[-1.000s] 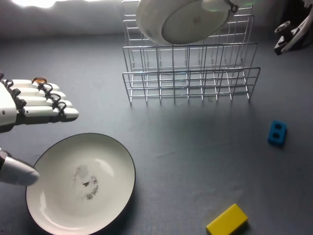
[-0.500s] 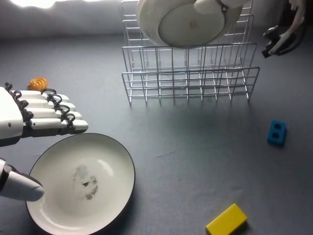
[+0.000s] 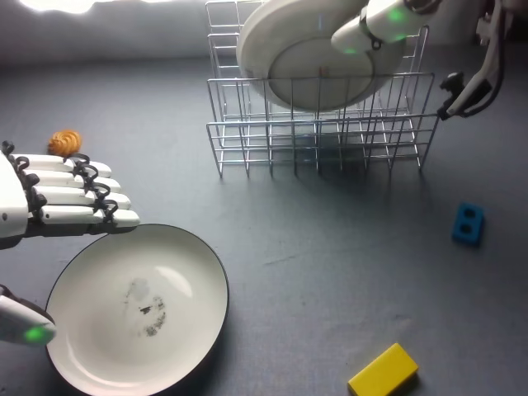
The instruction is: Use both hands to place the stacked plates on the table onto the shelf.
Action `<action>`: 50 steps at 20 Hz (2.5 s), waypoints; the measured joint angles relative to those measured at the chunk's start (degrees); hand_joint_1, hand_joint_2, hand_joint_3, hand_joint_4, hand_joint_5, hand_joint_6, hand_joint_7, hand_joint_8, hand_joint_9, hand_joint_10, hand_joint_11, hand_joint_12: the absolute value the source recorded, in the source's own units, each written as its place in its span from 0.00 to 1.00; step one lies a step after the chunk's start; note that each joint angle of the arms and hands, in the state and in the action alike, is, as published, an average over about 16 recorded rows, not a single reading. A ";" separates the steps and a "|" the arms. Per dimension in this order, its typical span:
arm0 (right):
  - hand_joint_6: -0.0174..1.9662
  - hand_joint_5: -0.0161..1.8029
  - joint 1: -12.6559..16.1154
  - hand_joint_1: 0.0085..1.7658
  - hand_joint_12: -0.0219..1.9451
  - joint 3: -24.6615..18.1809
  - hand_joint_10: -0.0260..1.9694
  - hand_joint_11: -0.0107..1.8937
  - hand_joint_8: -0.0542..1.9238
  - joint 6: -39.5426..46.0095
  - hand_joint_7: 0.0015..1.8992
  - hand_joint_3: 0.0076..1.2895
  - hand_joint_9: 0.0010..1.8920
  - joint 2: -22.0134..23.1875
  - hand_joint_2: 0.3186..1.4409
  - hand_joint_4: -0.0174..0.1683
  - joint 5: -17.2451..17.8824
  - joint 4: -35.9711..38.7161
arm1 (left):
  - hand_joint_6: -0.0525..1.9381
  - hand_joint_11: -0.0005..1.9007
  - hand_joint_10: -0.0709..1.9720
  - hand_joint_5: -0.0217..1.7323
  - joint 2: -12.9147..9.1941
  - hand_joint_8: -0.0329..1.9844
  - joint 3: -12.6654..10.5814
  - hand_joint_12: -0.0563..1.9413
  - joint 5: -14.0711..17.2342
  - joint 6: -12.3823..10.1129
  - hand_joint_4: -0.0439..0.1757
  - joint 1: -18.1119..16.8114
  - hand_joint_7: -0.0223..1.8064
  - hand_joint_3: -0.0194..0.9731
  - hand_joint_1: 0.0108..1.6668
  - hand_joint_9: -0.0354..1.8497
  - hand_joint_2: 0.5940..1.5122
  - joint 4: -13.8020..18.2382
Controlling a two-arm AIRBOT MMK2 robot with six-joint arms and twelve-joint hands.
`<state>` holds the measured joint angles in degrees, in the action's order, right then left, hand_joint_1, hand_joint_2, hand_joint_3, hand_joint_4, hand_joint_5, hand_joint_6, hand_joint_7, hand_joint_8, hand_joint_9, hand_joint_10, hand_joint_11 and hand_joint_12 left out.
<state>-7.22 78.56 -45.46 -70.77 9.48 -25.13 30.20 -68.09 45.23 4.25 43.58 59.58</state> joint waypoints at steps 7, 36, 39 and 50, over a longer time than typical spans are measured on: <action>0.57 0.46 -2.07 0.77 0.63 1.65 0.60 0.43 0.54 0.08 0.50 0.01 0.49 -0.93 0.63 0.05 0.72 -0.04 | 0.04 0.01 0.04 0.04 -0.01 0.02 -2.20 0.03 5.44 0.43 0.21 1.09 0.05 0.04 0.01 0.04 0.54 5.89; 0.08 0.40 -0.15 0.60 0.68 -7.46 0.13 0.20 0.04 -1.31 0.45 0.01 0.41 3.49 0.72 0.08 15.01 17.77 | 0.04 0.01 0.03 0.04 -1.12 0.02 1.05 0.03 -0.43 -0.26 0.20 12.82 0.05 0.04 0.00 0.02 0.54 8.51; 0.08 0.40 -0.51 0.59 0.68 -11.45 0.13 0.19 0.04 -2.93 0.44 0.01 0.40 4.66 0.71 0.08 18.98 22.93 | 0.04 0.02 0.02 0.04 -1.26 0.02 2.31 0.03 -1.98 -0.25 0.21 13.78 0.05 0.04 0.00 0.02 0.54 7.31; 0.04 0.16 -6.82 0.61 0.30 -23.27 0.05 0.06 0.04 -10.72 0.16 0.01 0.15 6.20 0.60 0.10 24.29 33.23 | 0.03 0.02 0.01 0.02 -1.38 0.02 5.65 0.04 -7.46 -0.54 0.20 15.95 0.03 0.04 0.00 0.01 0.54 4.74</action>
<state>-14.03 55.29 -56.18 -64.57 33.77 8.10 28.83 -62.44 37.78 3.71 59.53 64.32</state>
